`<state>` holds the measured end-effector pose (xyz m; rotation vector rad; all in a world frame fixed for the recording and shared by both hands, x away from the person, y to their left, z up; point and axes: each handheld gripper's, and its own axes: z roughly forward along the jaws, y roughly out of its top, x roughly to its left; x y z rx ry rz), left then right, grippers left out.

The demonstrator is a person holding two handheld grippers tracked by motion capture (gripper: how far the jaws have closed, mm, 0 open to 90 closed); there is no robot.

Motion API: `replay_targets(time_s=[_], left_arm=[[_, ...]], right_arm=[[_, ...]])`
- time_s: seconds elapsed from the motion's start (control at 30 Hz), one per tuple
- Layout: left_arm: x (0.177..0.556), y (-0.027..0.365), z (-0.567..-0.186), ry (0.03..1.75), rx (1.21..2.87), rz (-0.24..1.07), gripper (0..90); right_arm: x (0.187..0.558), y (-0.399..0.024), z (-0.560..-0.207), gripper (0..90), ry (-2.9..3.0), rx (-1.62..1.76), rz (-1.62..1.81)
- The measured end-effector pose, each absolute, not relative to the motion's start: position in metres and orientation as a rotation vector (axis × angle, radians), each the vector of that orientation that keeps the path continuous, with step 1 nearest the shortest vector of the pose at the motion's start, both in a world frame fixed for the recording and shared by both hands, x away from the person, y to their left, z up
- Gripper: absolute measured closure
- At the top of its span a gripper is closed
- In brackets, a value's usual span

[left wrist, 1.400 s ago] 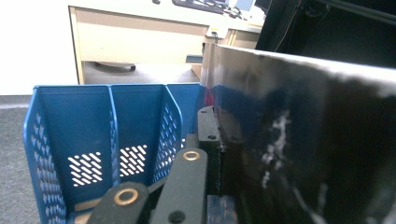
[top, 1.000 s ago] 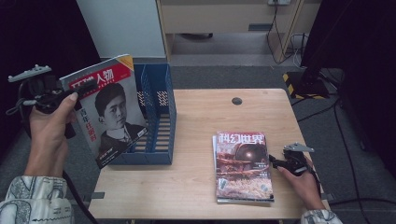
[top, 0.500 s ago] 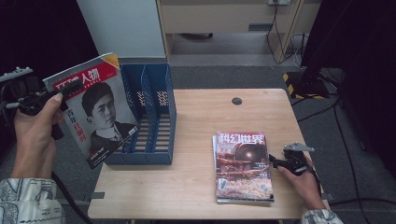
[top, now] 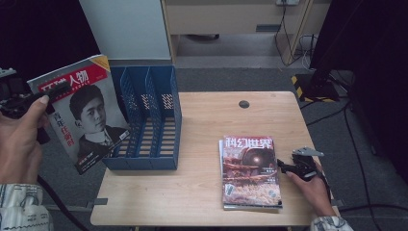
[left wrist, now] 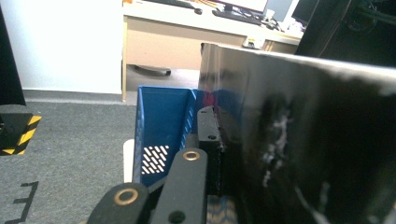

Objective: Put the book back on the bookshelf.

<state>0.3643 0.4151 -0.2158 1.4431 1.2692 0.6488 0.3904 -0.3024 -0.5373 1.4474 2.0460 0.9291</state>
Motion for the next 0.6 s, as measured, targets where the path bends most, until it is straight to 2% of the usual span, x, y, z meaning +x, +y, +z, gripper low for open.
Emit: replay_targets(time_s=[0.6], left_arm=[[0.401,0.433,-0.237,1.297,1.378,0.718,86.3]], right_arm=[[0.39,-0.302,-0.537,29.6,2.045,1.45,0.928]])
